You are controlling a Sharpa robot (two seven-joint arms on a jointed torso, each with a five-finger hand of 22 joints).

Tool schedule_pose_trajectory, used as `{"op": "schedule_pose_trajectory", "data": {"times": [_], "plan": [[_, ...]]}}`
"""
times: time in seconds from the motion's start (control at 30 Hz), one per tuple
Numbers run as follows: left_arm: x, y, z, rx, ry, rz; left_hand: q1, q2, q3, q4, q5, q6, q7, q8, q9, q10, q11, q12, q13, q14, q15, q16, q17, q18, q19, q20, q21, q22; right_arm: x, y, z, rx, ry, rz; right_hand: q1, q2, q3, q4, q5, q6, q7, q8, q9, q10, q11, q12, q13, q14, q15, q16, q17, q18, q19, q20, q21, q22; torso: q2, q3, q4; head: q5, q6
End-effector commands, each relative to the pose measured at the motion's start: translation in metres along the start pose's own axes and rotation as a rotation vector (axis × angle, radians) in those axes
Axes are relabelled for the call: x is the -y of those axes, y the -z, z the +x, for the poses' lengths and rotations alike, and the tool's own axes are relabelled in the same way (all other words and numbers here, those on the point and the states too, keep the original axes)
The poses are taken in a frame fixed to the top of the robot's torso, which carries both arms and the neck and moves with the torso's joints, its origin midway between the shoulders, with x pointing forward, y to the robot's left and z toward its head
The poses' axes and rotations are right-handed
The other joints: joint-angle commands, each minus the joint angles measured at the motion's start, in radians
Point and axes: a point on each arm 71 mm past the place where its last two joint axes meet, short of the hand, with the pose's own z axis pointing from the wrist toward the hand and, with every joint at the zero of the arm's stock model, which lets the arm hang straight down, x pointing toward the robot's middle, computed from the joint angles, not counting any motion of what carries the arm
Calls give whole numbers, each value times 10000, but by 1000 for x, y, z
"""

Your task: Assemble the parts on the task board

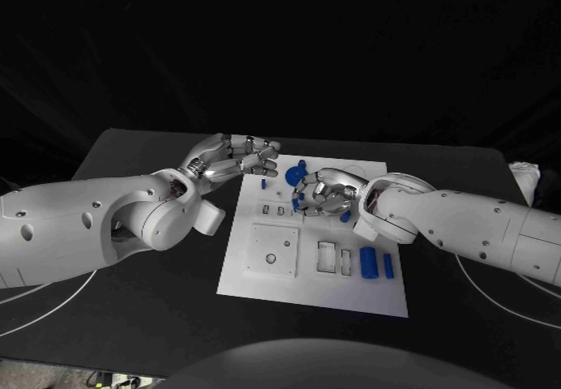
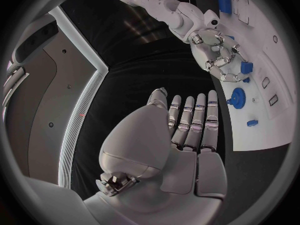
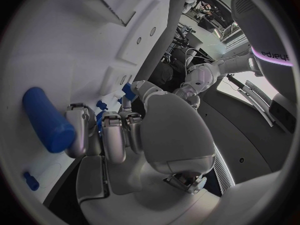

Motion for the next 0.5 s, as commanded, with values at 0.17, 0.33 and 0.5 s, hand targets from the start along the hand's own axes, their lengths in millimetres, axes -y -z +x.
{"op": "schedule_pose_trajectory", "data": {"times": [0.17,0.33,0.5], "plan": [[1,-1,2,-104,68,72,-5,87,21,21,48,15,47,56,-13,-10,88,40,-12,-3,62,36,-16,-130,82,-8,-4,-2,3,-1,3,-418,241,252,-71,-23,27,-141,-13,107,4,-150,-81,1057,63,38,2633,1015,74,-4,2581,97,-167,21,-131,1888,0,-2,1,23,-22],[1,-1,2,-120,73,72,-16,91,11,22,43,18,52,67,-12,1,92,50,-12,-2,65,53,-19,-134,89,-10,3,1,4,-2,3,-472,286,366,-69,-21,42,-169,-44,117,7,-199,-112,1057,67,38,2633,996,77,-15,2565,104,-202,25,-159,1878,4,-3,-3,28,-35],[1,-1,3,-130,77,65,-16,91,11,22,43,18,52,67,-12,1,92,50,-12,-2,65,53,-19,-134,89,-10,3,1,4,-3,4,-512,311,427,-61,-13,68,-214,-81,146,9,-264,-156,1057,71,38,2633,972,83,-29,2546,114,-247,32,-197,1865,1,-1,0,35,-47]]}}
